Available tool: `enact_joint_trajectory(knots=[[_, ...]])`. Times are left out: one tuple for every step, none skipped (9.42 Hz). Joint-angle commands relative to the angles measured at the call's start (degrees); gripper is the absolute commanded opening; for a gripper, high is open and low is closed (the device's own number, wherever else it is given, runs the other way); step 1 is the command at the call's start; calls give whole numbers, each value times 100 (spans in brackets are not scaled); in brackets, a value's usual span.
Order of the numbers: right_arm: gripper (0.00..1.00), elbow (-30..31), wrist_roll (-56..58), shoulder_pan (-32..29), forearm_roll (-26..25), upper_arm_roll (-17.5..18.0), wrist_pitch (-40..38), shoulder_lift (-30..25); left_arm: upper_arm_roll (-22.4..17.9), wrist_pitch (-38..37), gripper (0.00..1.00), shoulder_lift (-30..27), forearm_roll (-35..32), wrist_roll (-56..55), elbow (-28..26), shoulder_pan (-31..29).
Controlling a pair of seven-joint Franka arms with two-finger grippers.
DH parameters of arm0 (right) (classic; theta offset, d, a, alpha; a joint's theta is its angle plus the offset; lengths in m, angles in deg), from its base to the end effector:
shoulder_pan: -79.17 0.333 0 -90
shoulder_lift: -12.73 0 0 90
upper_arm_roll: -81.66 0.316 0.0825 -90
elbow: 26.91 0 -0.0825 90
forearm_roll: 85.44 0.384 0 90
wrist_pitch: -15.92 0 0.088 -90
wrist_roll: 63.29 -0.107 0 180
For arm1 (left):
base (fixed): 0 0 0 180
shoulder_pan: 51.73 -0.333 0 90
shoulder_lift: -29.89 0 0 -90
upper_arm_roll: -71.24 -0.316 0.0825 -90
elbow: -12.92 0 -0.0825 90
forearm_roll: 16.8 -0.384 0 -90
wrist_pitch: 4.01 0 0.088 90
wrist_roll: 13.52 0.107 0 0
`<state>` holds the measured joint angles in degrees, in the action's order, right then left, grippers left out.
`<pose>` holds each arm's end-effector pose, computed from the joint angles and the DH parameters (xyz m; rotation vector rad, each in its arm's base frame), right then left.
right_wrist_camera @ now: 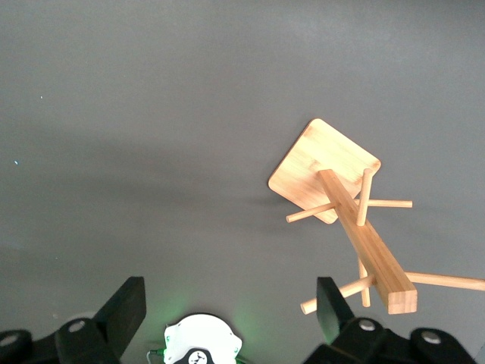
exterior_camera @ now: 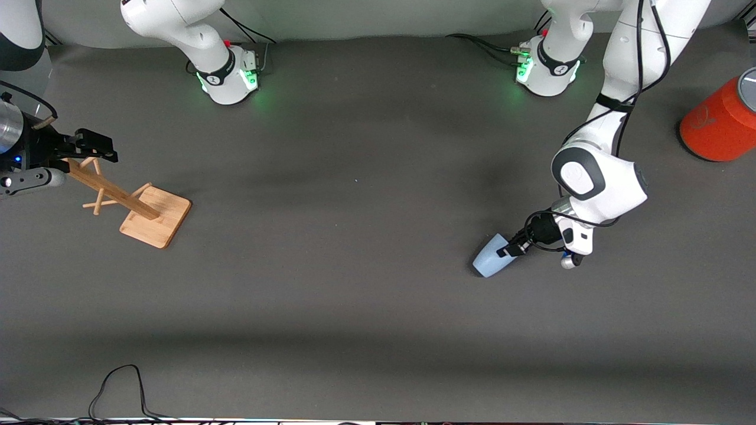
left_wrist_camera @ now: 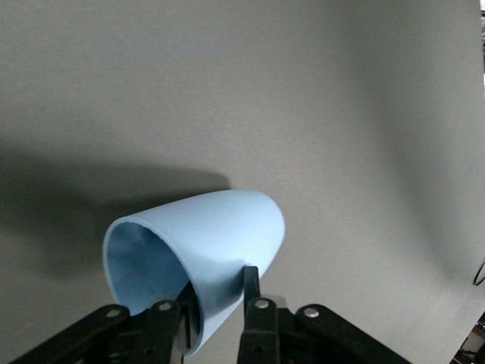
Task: Rotate and upright cup with both arms
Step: 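Lower the left gripper and grasp the cup's rim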
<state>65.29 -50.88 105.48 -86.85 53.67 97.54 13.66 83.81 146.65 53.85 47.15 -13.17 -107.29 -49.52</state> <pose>0.5397 -0.0168 0.5877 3.1048 0.2887 -0.3151 0.5711 -0.1269 0.2246 2.3106 0.8945 -0.0155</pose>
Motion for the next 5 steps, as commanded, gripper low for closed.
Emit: enact_joint_trajectory(knots=[[100, -53, 77, -754, -53, 824, -77, -14, 158, 113, 0, -154, 64, 44, -38, 69], [100, -70, 77, -1369, -79, 1570, 10, -14, 307, 304, 0, -242, 21, 44, -47, 191], [100, -9, 60, -1688, -62, 2021, 168, -23, 308, 750, 0, -269, -14, 53, -47, 531], [100, 105, -2, -1987, -27, 2408, 291, -75, 308, 1102, 0, -260, -15, 35, -12, 857], [100, 175, -11, -2408, 8, 2934, 336, -145, 299, 1228, 0, -278, -137, 26, 6, 1086]])
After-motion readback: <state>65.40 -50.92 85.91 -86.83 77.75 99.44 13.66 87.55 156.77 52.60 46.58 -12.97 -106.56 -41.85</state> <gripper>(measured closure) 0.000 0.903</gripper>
